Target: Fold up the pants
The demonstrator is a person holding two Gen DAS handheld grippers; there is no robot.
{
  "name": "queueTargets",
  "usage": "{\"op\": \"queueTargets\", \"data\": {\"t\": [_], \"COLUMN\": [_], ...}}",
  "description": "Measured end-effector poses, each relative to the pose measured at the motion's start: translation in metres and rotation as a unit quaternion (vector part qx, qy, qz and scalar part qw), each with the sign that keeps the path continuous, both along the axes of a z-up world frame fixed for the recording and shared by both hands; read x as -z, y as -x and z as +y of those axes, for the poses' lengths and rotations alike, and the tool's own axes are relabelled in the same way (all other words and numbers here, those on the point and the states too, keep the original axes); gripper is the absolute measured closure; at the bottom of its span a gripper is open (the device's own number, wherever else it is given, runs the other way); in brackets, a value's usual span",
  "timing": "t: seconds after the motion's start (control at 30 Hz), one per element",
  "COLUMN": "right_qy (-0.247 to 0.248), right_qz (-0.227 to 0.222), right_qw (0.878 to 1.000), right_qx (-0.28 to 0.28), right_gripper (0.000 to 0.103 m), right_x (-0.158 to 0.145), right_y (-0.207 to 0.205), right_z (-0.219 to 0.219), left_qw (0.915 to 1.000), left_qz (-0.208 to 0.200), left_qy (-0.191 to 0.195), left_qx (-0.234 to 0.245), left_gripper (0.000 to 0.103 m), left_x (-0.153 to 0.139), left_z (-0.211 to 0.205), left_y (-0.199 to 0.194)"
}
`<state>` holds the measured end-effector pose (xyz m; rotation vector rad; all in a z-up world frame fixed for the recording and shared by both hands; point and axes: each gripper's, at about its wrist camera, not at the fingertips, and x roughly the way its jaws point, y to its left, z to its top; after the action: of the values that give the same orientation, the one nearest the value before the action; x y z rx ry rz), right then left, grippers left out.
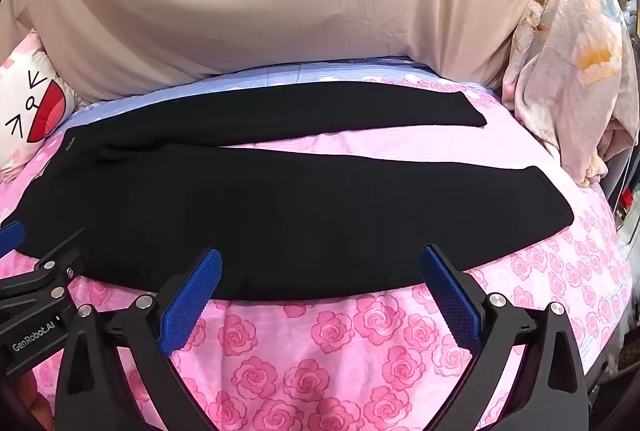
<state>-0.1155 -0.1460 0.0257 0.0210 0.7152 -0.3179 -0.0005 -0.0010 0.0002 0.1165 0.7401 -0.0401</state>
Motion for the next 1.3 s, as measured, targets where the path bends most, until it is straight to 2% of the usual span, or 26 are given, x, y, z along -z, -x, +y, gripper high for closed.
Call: {"op": "queueTargets", "data": {"t": [0.33, 0.4, 0.63, 0.97, 1.3], "right_qy": [-0.003, -0.004, -0.009, 0.017, 0.005], "right_qz": [0.007, 0.009, 0.01, 0.01, 0.017], "right_qw": [1.0, 1.0, 1.0, 1.0, 1.0], "right_qx": [0.0, 0.0, 0.003, 0.008, 0.009], "right_gripper": [0.005, 0.005, 0.005, 0.005, 0.005], "right_x": [0.005, 0.005, 0.002, 0.001, -0.001], "right_y": [-0.002, -0.001, 0.0, 0.007, 0.001], "right_z": [-0.003, -0.002, -0.009, -0.001, -0.004], "left_qw": [1.0, 1.0, 1.0, 1.0, 0.9999], "left_qz": [0.002, 0.007, 0.008, 0.01, 0.012], "left_qy": [0.003, -0.002, -0.001, 0.0, 0.0], "left_qx": [0.002, -0.001, 0.001, -0.001, -0.003], "left_gripper": [0.005, 0.005, 0.005, 0.005, 0.005], "left_x": [0.003, 0.009, 0.012, 0.014, 0.014], "left_z": [0.006, 0.004, 0.004, 0.003, 0.004], "left_y": [0.008, -0.003, -0.005, -0.005, -0.006]}}
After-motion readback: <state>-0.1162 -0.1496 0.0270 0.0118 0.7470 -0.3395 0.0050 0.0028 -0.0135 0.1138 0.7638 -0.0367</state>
